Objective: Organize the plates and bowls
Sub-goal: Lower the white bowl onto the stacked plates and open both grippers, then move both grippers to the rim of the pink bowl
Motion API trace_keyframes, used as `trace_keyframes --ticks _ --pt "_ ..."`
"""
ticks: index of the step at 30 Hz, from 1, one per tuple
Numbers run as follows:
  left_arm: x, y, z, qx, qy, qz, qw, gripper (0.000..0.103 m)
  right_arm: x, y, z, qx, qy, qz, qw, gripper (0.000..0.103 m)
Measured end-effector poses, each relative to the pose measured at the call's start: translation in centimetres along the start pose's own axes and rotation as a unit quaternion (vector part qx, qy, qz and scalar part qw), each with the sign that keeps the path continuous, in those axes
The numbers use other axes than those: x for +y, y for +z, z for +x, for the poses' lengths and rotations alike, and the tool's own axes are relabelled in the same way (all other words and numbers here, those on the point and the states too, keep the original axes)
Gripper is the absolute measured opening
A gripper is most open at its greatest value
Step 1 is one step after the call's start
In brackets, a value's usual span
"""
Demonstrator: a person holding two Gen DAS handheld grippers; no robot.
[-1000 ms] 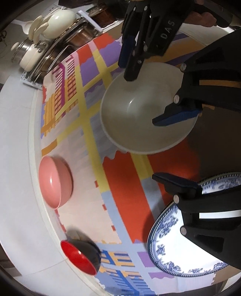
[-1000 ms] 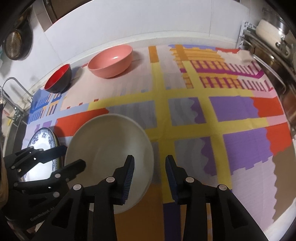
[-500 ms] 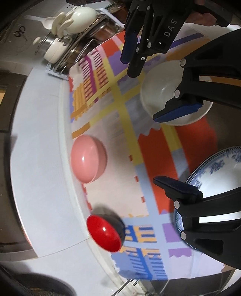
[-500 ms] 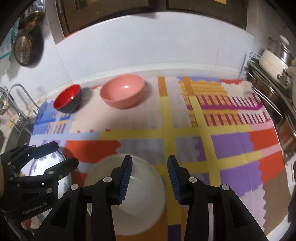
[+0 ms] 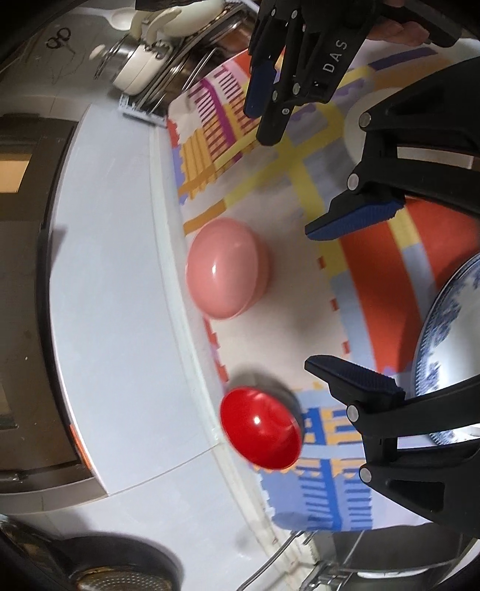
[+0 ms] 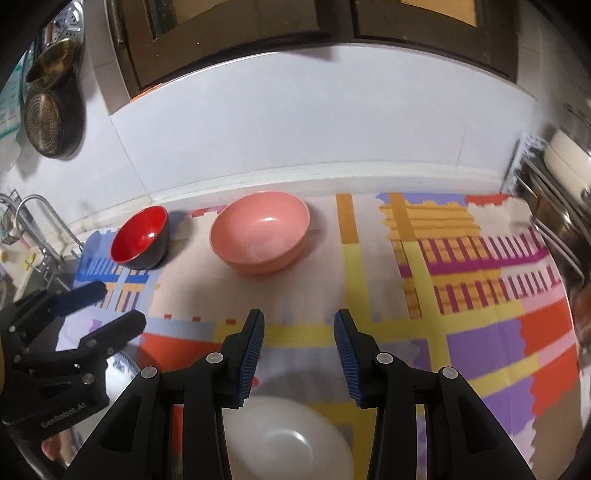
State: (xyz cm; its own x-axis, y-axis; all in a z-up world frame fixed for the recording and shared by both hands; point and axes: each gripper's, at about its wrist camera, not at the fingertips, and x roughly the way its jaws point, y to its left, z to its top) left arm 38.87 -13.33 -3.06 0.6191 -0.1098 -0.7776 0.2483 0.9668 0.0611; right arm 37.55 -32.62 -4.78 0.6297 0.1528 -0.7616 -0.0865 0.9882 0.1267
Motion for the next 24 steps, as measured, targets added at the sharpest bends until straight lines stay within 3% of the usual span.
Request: trace_keyframes --ticks 11,24 --pt "2.5 3.5 3.4 -0.013 0.021 -0.013 0.9996 0.071 0.9 4.1 3.5 0.004 -0.001 -0.026 1.000 0.041" --pt "3.1 6.5 10.8 0.024 0.010 -0.006 0.9996 0.071 0.3 7.2 10.3 0.047 0.015 -0.016 0.999 0.041"
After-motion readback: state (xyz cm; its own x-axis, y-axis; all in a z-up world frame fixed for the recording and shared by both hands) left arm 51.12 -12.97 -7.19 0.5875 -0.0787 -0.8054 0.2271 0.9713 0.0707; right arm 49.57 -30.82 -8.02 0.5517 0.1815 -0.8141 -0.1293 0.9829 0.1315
